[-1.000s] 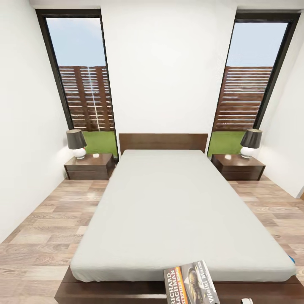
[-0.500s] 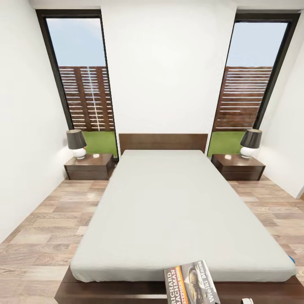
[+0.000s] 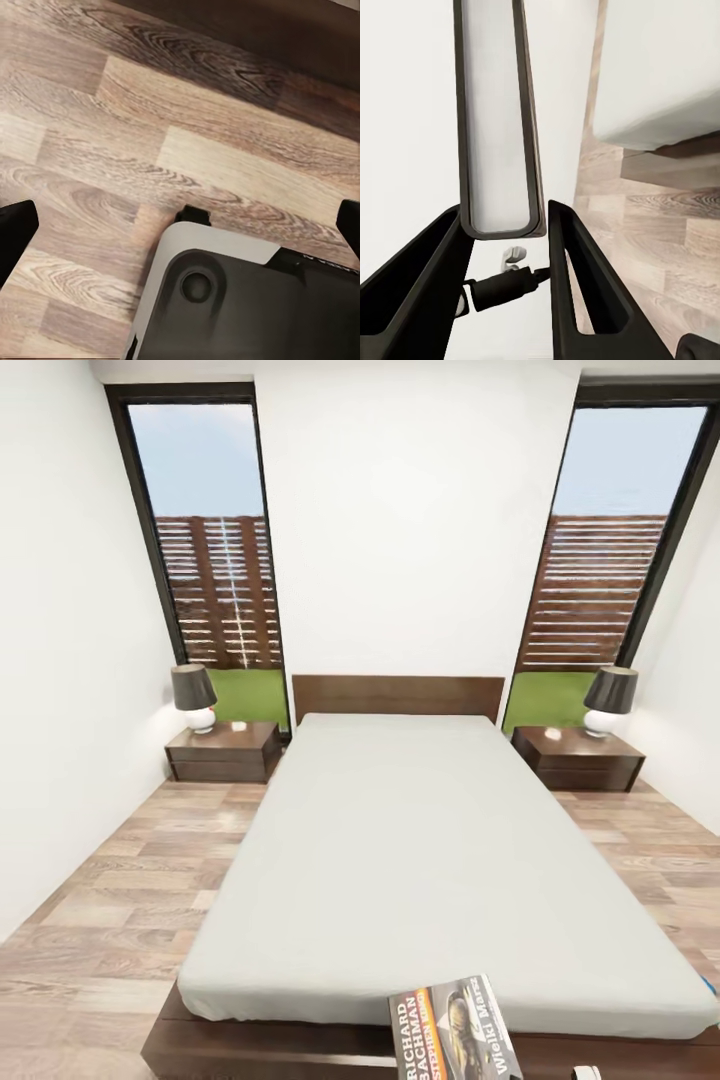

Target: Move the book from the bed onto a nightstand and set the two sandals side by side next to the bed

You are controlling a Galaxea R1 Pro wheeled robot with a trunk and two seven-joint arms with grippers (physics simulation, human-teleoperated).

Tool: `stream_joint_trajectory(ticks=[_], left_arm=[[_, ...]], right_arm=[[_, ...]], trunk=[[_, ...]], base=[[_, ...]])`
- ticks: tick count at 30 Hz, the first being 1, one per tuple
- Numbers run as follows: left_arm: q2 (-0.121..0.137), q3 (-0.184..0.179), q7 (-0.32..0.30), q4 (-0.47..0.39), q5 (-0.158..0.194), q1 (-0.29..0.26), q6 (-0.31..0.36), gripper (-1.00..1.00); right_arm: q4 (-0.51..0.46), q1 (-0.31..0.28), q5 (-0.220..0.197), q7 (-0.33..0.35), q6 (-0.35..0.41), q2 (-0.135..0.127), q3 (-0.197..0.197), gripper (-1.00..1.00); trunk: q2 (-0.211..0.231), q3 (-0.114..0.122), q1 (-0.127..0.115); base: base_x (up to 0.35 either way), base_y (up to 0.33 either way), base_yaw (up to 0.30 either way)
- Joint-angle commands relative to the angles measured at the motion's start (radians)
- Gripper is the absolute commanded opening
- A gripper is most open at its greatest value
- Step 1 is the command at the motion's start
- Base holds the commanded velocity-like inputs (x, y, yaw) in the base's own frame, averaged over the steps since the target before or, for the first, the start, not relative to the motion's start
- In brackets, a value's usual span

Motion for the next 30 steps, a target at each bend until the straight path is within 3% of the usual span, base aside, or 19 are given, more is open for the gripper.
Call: stream_joint_trajectory(ticks=[1, 30], left_arm=[[0.0, -0.008, 0.001, 0.001, 0.008, -0.001, -0.003, 1.0], [0.0, -0.008, 0.002, 0.001, 0.006, -0.001, -0.003, 1.0]], right_arm=[[0.0, -0.001, 0.0, 0.004, 0.01, 0.0, -0.003, -1.0], [-0.001, -0.001, 0.001, 0.013, 0.011, -0.001, -0.003, -1.0]], trunk=[[-0.002, -0.003, 0.001], [-0.002, -0.03, 0.001]], base=[[-0.026, 0.0, 0.202], [-0.081, 0.0, 0.19]])
